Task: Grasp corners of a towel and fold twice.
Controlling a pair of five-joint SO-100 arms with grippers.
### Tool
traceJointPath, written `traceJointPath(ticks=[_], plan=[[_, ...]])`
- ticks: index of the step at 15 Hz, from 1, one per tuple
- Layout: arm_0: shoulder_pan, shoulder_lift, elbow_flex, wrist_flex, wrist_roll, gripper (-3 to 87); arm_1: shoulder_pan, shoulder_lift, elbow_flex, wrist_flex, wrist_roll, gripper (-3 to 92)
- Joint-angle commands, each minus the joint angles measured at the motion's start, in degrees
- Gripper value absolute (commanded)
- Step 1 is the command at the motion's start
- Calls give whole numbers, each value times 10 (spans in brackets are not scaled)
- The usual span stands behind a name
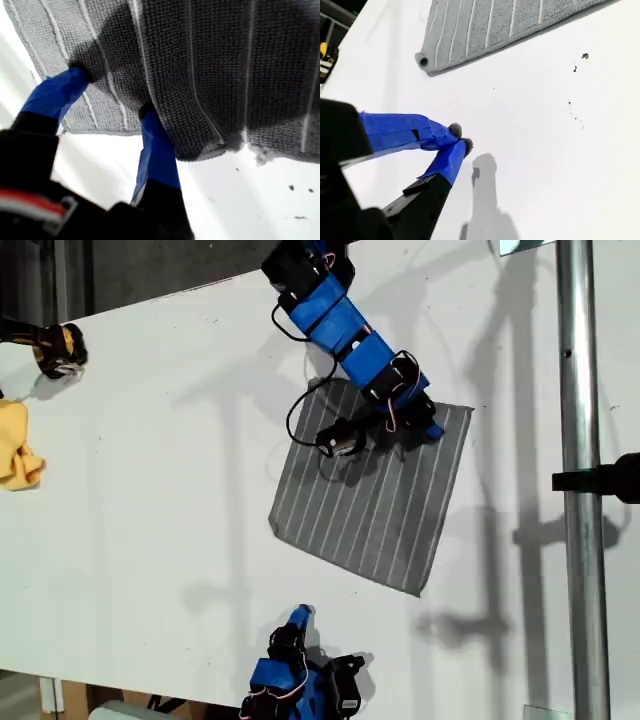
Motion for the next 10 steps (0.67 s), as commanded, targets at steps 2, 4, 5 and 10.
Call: traceJointPath(ticks=[2,4,5,10], plan=[[-4,4,2,-3,2,-15,-11,-18,-19,82,6,181],[-4,4,2,-3,2,-15,-4,-51,-74,98,-7,93],[-4,4,2,-3,2,-15,0,-69,-101,105,-11,25],[5,4,-3,-2,-14,-17,7,-82,-143,104,-25,-1]])
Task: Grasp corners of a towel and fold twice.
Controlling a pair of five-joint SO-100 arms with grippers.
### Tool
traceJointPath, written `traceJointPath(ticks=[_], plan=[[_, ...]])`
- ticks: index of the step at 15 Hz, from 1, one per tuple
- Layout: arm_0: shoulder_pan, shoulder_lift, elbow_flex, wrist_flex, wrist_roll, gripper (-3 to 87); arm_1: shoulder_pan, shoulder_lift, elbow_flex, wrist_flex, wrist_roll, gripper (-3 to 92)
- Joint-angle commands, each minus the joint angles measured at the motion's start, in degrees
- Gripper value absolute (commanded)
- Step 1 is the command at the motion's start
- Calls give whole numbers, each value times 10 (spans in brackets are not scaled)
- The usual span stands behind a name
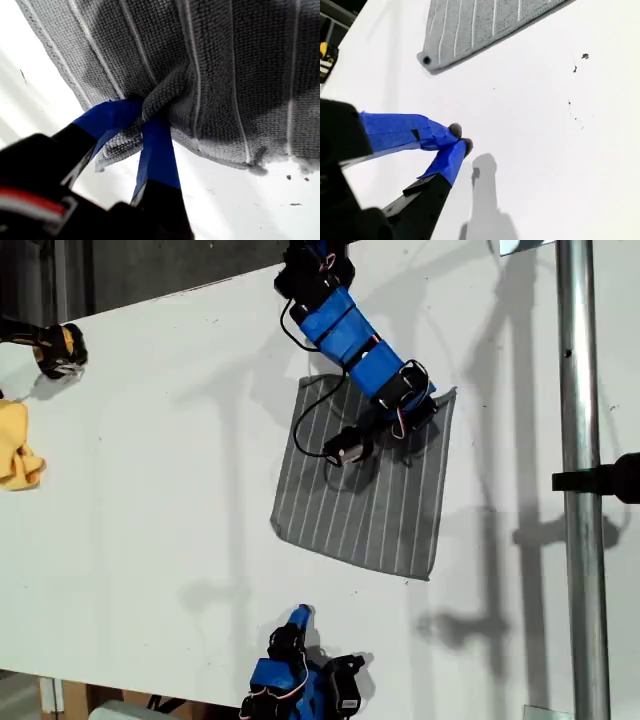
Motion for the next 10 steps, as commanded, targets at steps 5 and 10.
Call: traceJointPath(ticks=[5,10], plan=[[112,-125,-176,-4,-91,-17,20,-4,-5,-10,-25,-1],[204,-586,-425,-189,-11,-17,27,-5,-10,-7,-34,-1]])
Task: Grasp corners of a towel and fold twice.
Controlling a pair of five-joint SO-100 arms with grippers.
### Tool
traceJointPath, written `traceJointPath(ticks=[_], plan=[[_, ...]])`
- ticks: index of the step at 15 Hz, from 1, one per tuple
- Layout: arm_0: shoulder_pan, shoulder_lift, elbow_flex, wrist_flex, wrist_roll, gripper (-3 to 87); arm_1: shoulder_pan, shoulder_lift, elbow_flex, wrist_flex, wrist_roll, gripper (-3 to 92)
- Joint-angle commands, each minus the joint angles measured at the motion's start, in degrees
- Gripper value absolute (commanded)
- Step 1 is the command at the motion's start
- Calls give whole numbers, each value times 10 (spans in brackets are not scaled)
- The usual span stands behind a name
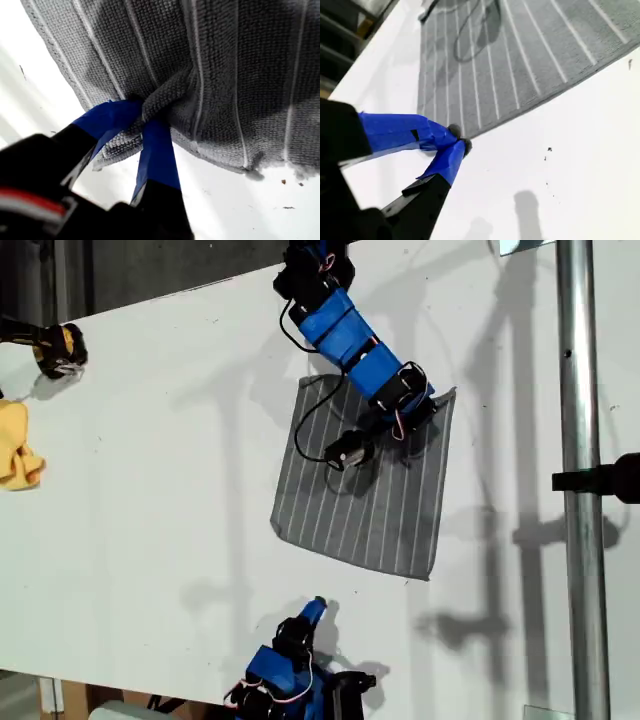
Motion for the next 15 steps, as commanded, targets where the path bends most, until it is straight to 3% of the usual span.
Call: traceJointPath(ticks=[1,4,11,14,15], plan=[[35,-125,-119,-42,51,-17,8,-2,-2,2,-4,-1],[81,-220,-236,-20,105,-17,9,-2,-3,3,-4,-1],[159,-440,-577,145,222,-17,11,-2,-5,2,-4,-1],[174,-445,-565,104,268,-3,11,-2,-5,-2,-4,-1],[180,-454,-562,97,278,48,11,-2,-5,-2,-4,-1]])
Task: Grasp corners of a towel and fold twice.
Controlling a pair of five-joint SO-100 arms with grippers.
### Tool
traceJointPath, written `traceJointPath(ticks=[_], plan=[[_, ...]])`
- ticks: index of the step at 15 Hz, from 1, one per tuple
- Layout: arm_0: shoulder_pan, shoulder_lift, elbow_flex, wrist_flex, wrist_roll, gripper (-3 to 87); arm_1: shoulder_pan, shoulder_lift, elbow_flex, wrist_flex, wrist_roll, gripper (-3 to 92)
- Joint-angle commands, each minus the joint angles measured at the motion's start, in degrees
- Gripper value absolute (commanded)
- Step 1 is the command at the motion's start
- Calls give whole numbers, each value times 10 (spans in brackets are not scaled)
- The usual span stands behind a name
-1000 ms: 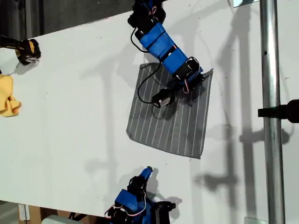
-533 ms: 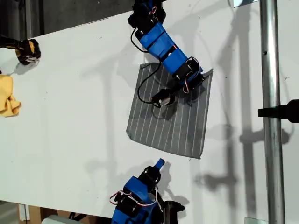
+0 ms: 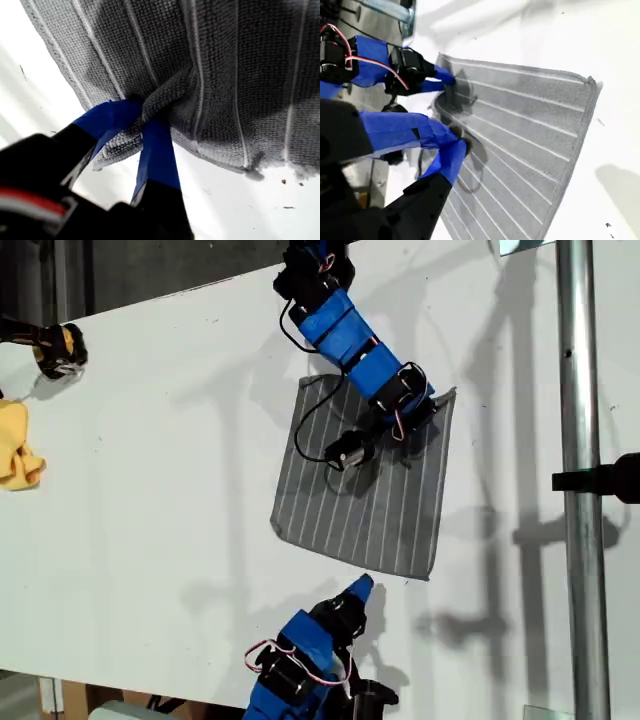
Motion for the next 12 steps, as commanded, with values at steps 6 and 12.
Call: traceJointPath(ticks=[6,12], plan=[[23,-28,33,-56,52,272,10,-4,-4,-4,-5,-1],[0,-96,61,-76,49,262,9,-5,-4,-4,-5,-1]])
